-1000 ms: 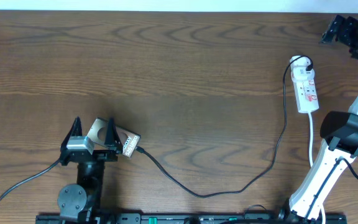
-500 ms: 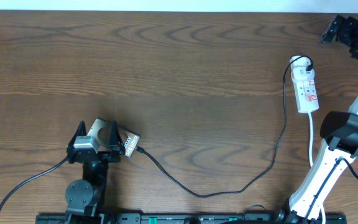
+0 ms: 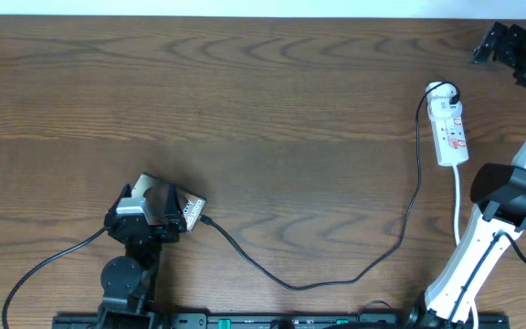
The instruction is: Plug charger to phone and switch on socket
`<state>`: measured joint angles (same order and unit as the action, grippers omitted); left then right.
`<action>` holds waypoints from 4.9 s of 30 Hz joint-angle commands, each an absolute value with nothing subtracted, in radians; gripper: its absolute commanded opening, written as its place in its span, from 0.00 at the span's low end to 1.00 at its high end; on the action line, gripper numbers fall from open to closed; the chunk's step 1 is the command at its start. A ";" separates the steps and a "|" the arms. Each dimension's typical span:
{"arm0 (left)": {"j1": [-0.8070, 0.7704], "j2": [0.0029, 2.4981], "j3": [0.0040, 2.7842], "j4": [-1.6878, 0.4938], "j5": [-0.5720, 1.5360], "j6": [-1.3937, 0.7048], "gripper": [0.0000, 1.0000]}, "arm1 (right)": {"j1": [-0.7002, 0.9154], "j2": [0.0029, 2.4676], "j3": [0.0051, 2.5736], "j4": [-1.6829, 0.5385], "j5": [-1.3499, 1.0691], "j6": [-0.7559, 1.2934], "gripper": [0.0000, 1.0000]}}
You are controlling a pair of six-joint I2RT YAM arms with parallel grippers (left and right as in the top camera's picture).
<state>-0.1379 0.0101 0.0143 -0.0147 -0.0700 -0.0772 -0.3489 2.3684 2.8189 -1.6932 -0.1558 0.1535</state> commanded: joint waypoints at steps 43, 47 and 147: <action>-0.016 0.004 0.004 -0.059 0.165 0.179 0.82 | -0.346 2.360 2.827 -1.695 -0.148 0.168 0.99; -0.016 0.004 0.004 -0.059 0.165 0.179 0.82 | -0.346 2.360 2.827 -1.695 -0.148 0.168 0.99; -0.016 0.004 0.004 -0.059 0.165 0.179 0.82 | 0.093 0.414 0.380 0.569 0.054 0.155 0.99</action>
<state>-0.0212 0.0101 0.0196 -0.0235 0.1295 0.1631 0.0891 0.4610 0.4328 0.5655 -0.0055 0.1528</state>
